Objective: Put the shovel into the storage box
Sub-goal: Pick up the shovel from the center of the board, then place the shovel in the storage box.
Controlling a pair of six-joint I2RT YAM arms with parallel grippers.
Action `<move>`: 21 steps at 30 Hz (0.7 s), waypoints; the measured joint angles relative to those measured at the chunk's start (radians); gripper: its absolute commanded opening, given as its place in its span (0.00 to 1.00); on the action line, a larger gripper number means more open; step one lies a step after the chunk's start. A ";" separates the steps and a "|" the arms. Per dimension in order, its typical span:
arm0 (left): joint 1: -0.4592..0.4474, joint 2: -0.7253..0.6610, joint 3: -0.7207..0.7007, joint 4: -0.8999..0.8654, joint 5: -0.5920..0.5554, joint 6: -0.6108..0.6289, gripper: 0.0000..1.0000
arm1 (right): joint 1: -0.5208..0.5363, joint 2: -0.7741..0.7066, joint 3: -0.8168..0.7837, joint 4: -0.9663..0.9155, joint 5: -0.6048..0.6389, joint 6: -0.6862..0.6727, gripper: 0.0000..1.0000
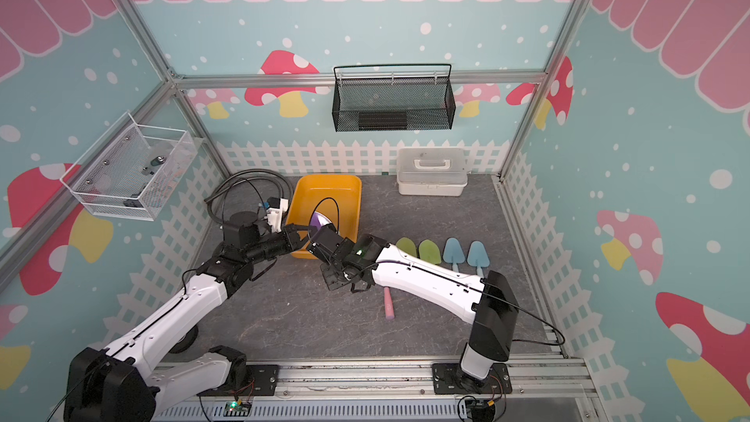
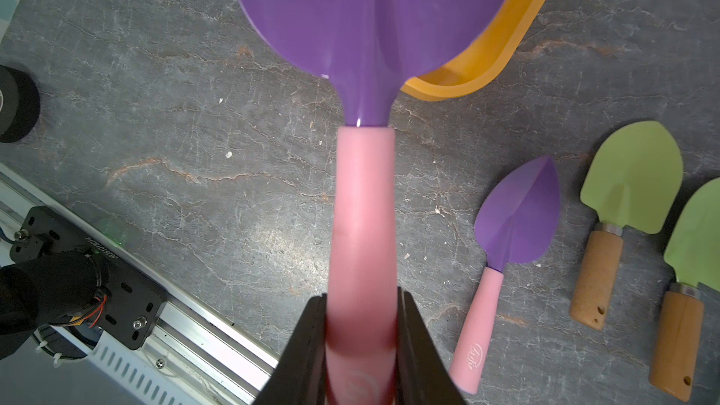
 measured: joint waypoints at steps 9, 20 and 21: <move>-0.002 0.077 0.065 -0.032 -0.010 0.018 0.00 | 0.002 0.000 0.000 0.011 0.009 -0.020 0.59; 0.026 0.236 0.283 -0.155 -0.014 0.099 0.00 | 0.002 -0.022 -0.001 0.007 0.066 -0.020 0.65; 0.037 0.268 0.323 -0.179 -0.016 0.117 0.00 | 0.002 -0.038 -0.003 0.005 0.079 -0.018 0.66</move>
